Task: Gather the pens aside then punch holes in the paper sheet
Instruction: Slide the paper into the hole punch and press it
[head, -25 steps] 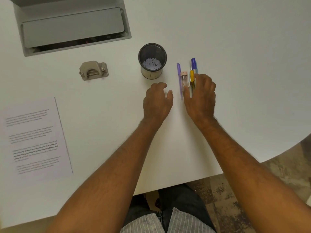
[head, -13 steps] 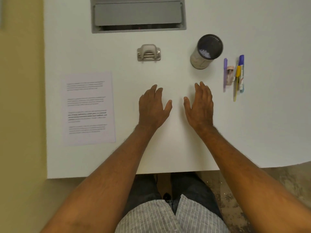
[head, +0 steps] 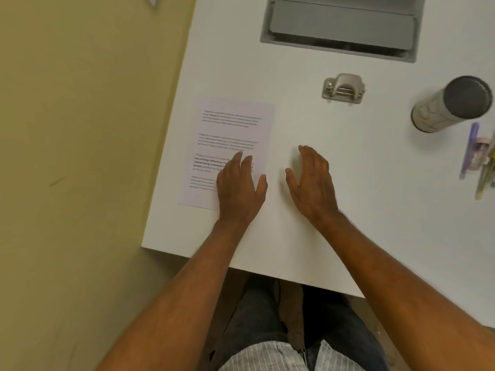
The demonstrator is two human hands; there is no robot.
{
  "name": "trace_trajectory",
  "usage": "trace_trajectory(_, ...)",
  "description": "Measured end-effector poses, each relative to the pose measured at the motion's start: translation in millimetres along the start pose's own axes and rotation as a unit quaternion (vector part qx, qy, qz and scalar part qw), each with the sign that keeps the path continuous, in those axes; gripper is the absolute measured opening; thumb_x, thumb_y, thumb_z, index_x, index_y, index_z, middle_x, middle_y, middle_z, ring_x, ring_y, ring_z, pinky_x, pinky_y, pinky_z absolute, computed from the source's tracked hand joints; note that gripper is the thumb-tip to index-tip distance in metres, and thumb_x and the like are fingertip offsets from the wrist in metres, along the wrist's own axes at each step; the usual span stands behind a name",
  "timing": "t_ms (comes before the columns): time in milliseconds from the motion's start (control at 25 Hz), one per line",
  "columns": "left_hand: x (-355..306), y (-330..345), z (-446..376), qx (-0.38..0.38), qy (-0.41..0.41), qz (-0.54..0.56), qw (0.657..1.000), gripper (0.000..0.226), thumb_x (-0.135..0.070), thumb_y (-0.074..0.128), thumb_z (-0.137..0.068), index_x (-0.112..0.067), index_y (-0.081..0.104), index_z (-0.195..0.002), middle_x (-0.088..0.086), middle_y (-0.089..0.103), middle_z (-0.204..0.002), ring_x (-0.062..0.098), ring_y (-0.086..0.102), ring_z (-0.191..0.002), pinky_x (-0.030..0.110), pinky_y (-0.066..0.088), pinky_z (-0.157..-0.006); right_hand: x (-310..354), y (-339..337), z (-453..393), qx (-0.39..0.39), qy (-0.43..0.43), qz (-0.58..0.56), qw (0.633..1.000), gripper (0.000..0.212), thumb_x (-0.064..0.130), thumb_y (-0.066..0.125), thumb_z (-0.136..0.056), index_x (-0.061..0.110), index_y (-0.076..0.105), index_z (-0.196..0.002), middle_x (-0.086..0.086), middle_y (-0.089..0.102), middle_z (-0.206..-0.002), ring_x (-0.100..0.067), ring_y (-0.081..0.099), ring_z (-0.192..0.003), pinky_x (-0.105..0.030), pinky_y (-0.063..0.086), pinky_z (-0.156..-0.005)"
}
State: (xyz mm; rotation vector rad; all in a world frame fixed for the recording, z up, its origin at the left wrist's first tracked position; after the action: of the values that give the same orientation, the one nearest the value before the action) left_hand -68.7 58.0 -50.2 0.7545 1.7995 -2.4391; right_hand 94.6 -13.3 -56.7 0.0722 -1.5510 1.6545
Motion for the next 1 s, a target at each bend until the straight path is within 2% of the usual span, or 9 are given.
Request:
trace_trajectory(160, 35.4, -10.4, -8.1, -0.009, -0.062, -0.016, 0.998, 0.059, -0.039, 0.061, -0.100, -0.016, 0.046, -0.151, 0.010, 0.039, -0.162, 0.030, 0.038, -0.148, 0.051, 0.035, -0.117, 29.4, 7.3, -41.6, 0.029, -0.051, -0.026, 0.998, 0.053, 0.030, 0.060, -0.102, 0.016, 0.042, -0.151, -0.004, 0.045, -0.152, -0.024, 0.043, -0.140, -0.038, 0.045, -0.108)
trace_trajectory(360, 54.2, -14.7, -17.1, 0.003, -0.092, -0.034, 0.995, 0.062, -0.041, 0.068, -0.096, -0.017, 0.046, -0.150, 0.011, 0.042, -0.157, 0.031, 0.041, -0.141, 0.052, 0.043, -0.110, 53.6, -2.0, -112.6, 0.030, -0.047, -0.027, 0.998, 0.057, 0.026, 0.068, -0.097, 0.012, 0.047, -0.148, -0.010, 0.046, -0.150, -0.030, 0.045, -0.139, -0.040, 0.042, -0.111)
trace_trajectory(520, 61.8, -10.4, -22.5, 0.050, -0.088, -0.063, 0.993, 0.067, -0.043, 0.070, -0.096, -0.019, 0.044, -0.152, 0.009, 0.039, -0.159, 0.030, 0.039, -0.142, 0.049, 0.045, -0.110, 62.4, 2.6, -152.2, 0.094, -0.021, 0.045, 0.994, 0.070, 0.038, 0.073, -0.094, 0.011, 0.042, -0.151, -0.013, 0.042, -0.151, -0.033, 0.036, -0.142, -0.044, 0.039, -0.113)
trace_trajectory(640, 60.6, -10.7, -25.4, 0.052, -0.080, -0.081, 0.992, 0.067, -0.044, 0.072, -0.093, -0.017, 0.046, -0.149, 0.011, 0.042, -0.156, 0.031, 0.041, -0.139, 0.047, 0.049, -0.106, 68.1, 8.7, -168.0, 0.116, -0.026, 0.108, 0.987, 0.072, 0.050, 0.077, -0.088, 0.008, 0.050, -0.140, -0.014, 0.045, -0.142, -0.033, 0.038, -0.135, -0.042, 0.041, -0.108)
trace_trajectory(760, 58.9, -10.7, -28.0, 0.059, -0.076, -0.099, 0.990, 0.067, -0.043, 0.073, -0.093, -0.016, 0.046, -0.147, 0.012, 0.044, -0.153, 0.032, 0.044, -0.136, 0.046, 0.050, -0.100, 76.2, 10.6, -183.5, 0.132, -0.013, 0.115, 0.985, 0.082, 0.060, 0.079, -0.081, 0.007, 0.051, -0.136, -0.013, 0.047, -0.138, -0.031, 0.041, -0.132, -0.042, 0.043, -0.105)
trace_trajectory(880, 58.6, -11.7, -28.9, 0.066, -0.075, -0.101, 0.990, 0.067, -0.045, 0.072, -0.093, -0.016, 0.045, -0.148, 0.012, 0.044, -0.153, 0.031, 0.044, -0.136, 0.045, 0.050, -0.100, 83.6, 10.4, -196.1, 0.183, 0.017, 0.135, 0.974, 0.093, 0.072, 0.077, -0.075, 0.010, 0.051, -0.139, -0.013, 0.046, -0.140, -0.031, 0.045, -0.131, -0.044, 0.046, -0.104)
trace_trajectory(1000, 58.6, -12.4, -28.6, 0.069, -0.074, -0.105, 0.989, 0.066, -0.046, 0.070, -0.095, -0.017, 0.045, -0.148, 0.011, 0.043, -0.153, 0.030, 0.044, -0.136, 0.044, 0.050, -0.101, 85.8, 11.4, -199.0, 0.208, 0.047, 0.071, 0.974, 0.092, 0.070, 0.082, -0.071, 0.013, 0.049, -0.135, -0.009, 0.052, -0.135, -0.023, 0.058, -0.115, -0.041, 0.056, -0.094)
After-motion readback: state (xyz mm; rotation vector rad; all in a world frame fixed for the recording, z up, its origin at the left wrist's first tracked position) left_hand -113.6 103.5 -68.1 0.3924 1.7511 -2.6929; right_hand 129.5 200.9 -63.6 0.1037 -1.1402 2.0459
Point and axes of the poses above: each hand's wrist, its own z-axis away from the middle knuckle, its own y-axis out of the palm, x = y × z, the point moved 4 cm from there along -z, towards the middle knuckle
